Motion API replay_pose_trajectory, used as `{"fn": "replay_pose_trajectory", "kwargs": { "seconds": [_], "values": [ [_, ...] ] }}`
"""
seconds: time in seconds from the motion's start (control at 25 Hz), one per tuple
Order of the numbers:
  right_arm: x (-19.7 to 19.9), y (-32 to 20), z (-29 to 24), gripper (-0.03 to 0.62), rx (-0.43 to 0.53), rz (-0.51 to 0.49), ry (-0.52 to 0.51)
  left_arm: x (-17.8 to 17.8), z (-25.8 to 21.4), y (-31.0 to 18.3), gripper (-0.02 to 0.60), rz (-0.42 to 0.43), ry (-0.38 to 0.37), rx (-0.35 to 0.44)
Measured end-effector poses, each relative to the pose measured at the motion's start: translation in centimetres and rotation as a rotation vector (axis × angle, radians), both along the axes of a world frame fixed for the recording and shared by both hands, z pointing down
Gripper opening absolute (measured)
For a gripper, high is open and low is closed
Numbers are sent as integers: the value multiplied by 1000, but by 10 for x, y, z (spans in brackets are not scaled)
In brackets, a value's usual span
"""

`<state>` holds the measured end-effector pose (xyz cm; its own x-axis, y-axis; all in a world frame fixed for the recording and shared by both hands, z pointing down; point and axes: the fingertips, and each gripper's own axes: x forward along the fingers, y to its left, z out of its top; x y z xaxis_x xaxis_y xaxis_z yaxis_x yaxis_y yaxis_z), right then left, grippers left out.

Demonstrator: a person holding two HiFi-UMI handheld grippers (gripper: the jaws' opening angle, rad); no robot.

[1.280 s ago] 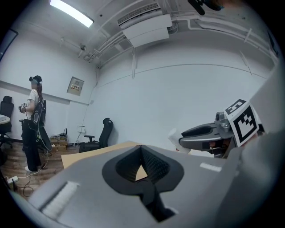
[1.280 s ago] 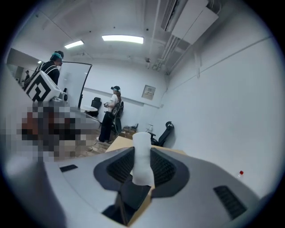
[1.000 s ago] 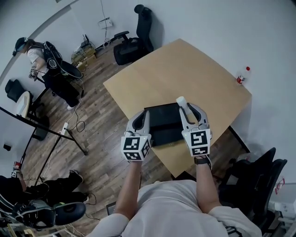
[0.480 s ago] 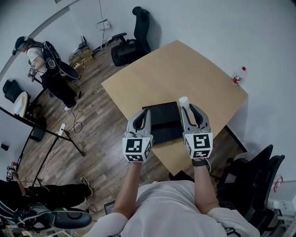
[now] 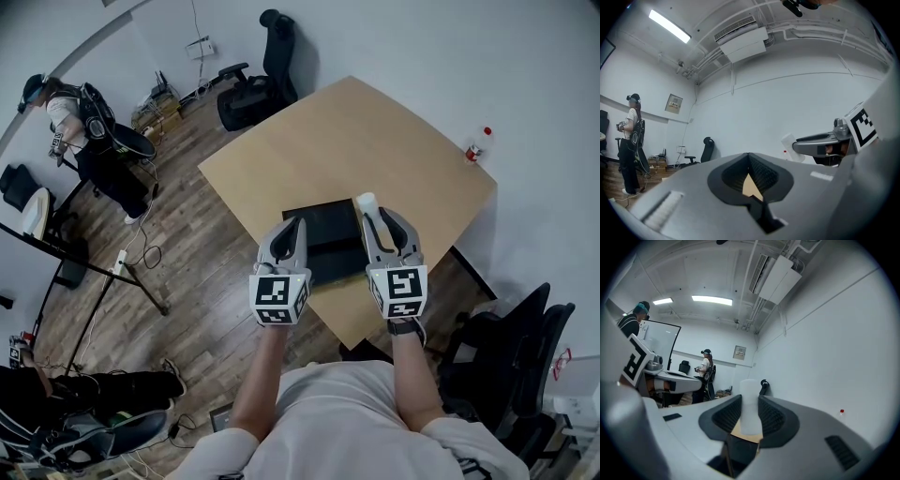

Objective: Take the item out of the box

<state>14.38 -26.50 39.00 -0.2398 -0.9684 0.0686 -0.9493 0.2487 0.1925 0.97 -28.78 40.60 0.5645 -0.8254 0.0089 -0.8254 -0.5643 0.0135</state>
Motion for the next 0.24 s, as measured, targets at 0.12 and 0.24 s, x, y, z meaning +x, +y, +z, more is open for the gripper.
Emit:
{"fn": "replay_pose_trajectory", "kwargs": {
  "seconds": [0.12, 0.24],
  "values": [
    [1, -1, 1, 118, -6, 4, 7, 3, 4, 0, 9, 9, 1, -10],
    [1, -3, 1, 118, -10, 5, 15, 4, 7, -2, 9, 14, 3, -17]
  ]
}}
